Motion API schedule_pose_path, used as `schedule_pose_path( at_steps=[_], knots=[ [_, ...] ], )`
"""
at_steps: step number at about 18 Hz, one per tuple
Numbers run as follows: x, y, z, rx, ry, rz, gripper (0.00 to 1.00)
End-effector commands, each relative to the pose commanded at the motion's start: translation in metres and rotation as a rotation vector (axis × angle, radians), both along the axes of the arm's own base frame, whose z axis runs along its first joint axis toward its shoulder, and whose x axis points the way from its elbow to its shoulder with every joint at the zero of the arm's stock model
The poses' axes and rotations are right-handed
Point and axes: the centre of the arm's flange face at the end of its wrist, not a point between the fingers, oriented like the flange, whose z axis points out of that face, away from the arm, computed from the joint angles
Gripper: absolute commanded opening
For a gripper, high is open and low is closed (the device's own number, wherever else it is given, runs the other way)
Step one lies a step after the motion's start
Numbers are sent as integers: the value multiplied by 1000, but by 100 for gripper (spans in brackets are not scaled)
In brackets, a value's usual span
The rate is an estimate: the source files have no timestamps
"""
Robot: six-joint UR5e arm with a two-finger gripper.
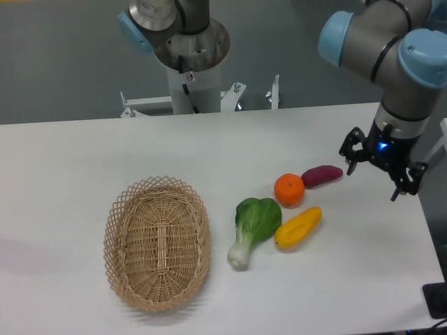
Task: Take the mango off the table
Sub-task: 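Move the open gripper over the yellow mango and lower it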
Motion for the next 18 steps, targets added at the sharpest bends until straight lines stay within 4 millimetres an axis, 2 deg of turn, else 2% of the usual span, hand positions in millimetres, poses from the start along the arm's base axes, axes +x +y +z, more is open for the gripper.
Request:
schedule_pose_path(
  at_steps=[2,5,9,12,18],
  knots=[
    [1,2,-10,6,15,-3,100],
    [13,16,-32,-2,8,-24,100],
    [16,26,-55,14,-11,50,100],
    [27,35,-81,-6,-42,15,100],
    [48,43,-110,-21,-47,-8,100]
  ],
)
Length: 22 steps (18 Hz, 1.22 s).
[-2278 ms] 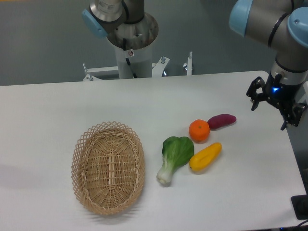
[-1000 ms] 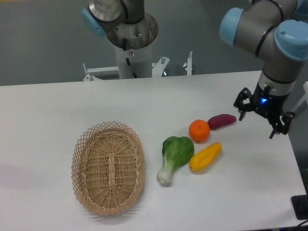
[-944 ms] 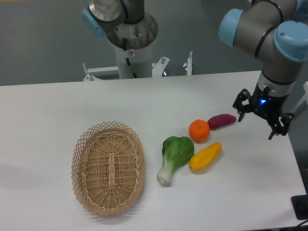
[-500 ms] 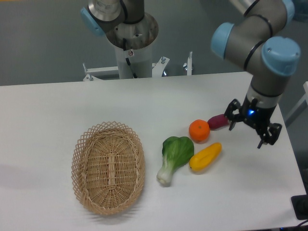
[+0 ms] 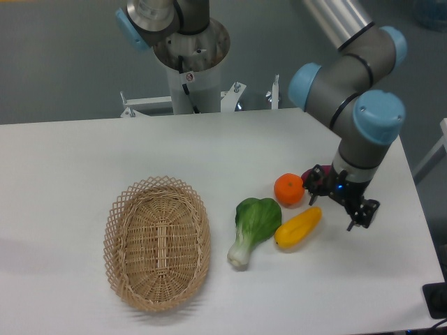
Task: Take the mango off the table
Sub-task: 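Move the open gripper over the yellow mango and lower it, then close the gripper around the yellow mango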
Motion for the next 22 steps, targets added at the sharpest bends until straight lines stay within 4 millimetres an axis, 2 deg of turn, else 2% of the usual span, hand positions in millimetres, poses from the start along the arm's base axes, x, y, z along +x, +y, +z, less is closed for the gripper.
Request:
schedule_pose_path(
  at_steps=[7,8,14,22],
  knots=[
    [24,1,-34,-67,23,-49,100],
    [29,7,-38,-64,28,-61,100],
    [36,3,-56,-96,26,-65,100],
    [39,1,-70,-102,64,-63,100]
  ],
)
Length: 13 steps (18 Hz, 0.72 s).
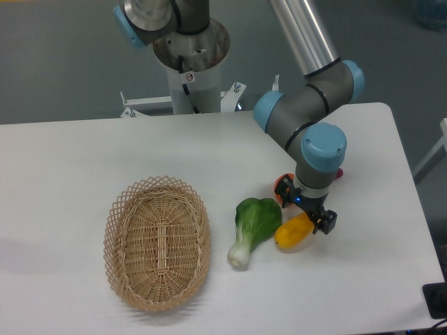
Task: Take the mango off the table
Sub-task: 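Close the gripper around the yellow mango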
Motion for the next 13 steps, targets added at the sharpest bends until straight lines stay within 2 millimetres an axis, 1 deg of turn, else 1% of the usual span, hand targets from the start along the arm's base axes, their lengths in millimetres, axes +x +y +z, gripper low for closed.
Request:
schedule_pose_path(
  at_steps=[1,3,4,6,7,13],
  knots=[
    [1,1,-1,2,4,-2,97],
    [2,2,-1,3,4,-3,85],
    [2,2,0,3,5,-2,81],
    [2,2,-1,3,3,5,66],
    [2,2,0,4,5,5,62],
    [1,3,2,7,8,0,48]
  ],
)
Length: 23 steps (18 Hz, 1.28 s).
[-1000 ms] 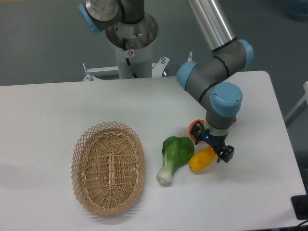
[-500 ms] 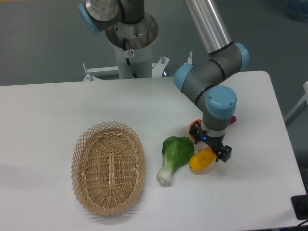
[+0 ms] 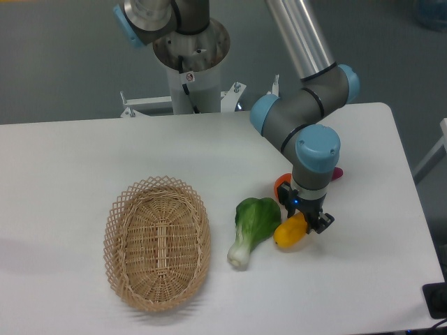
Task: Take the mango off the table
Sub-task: 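Close the gripper around the yellow mango, then lift the held mango up off the table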
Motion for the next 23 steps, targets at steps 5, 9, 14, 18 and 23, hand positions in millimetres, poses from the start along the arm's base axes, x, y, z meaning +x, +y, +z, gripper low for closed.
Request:
schedule_pose_path(
  at_steps=[5,9,14,18,23],
  knots=[
    [-5,3,10,12,16,-3,45],
    [-16,12,48,92,47,30,44],
    [-23,16,108,317,10,101,45],
    [-18,29,163,421,20,158,45],
    [-15,30,210,537,-7,235,45]
  ],
)
